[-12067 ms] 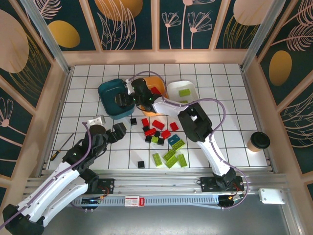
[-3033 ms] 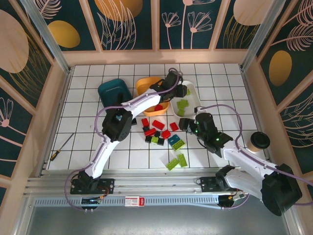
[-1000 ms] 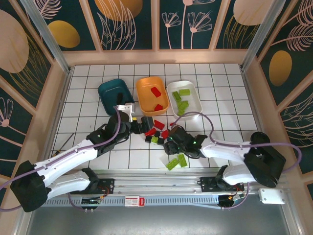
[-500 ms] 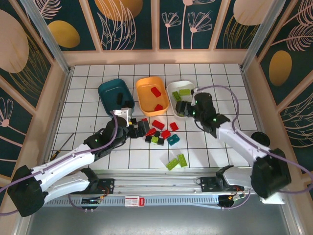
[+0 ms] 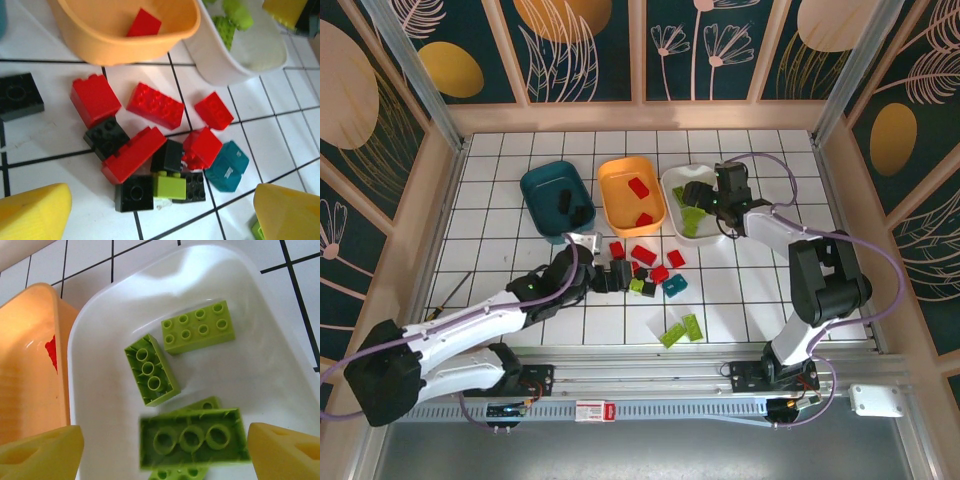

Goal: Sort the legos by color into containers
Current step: Place the lego in the container, then pick up the lego from the middle-left of the table.

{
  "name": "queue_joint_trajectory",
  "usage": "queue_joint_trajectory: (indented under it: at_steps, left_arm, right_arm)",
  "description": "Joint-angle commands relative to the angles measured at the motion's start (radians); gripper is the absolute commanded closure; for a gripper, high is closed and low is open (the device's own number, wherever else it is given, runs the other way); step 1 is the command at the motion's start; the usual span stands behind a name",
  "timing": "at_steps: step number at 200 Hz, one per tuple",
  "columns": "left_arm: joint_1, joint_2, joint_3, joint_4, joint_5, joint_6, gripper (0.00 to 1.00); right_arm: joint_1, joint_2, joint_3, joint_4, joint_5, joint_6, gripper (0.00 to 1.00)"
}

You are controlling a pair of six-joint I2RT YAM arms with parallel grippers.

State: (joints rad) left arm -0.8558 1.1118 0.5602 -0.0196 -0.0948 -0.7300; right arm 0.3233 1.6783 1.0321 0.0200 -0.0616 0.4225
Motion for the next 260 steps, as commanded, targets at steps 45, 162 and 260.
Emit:
queue_joint_trajectory:
  at_steps: [45,162,260]
  left_arm:
    - [-0.187,0.201,0.148,-0.051,-0.061,0.08,0.14]
    - [-0.52,0.636,0.404,-0.178,-0.109,0.217,0.28]
    - [-0.525,0.753,0.448,-0.215,-0.178,0.23,0.52]
  right_arm:
    - [0.093,-0.177,-0.07,-0.01,0.072,-0.039,0.13]
    - [0.127,-0.383,-0.28,-0.016,0.106,-0.007,0.12]
    - [0.104,-0.439,-0.294,-0.016,0.103,-0.013,0.12]
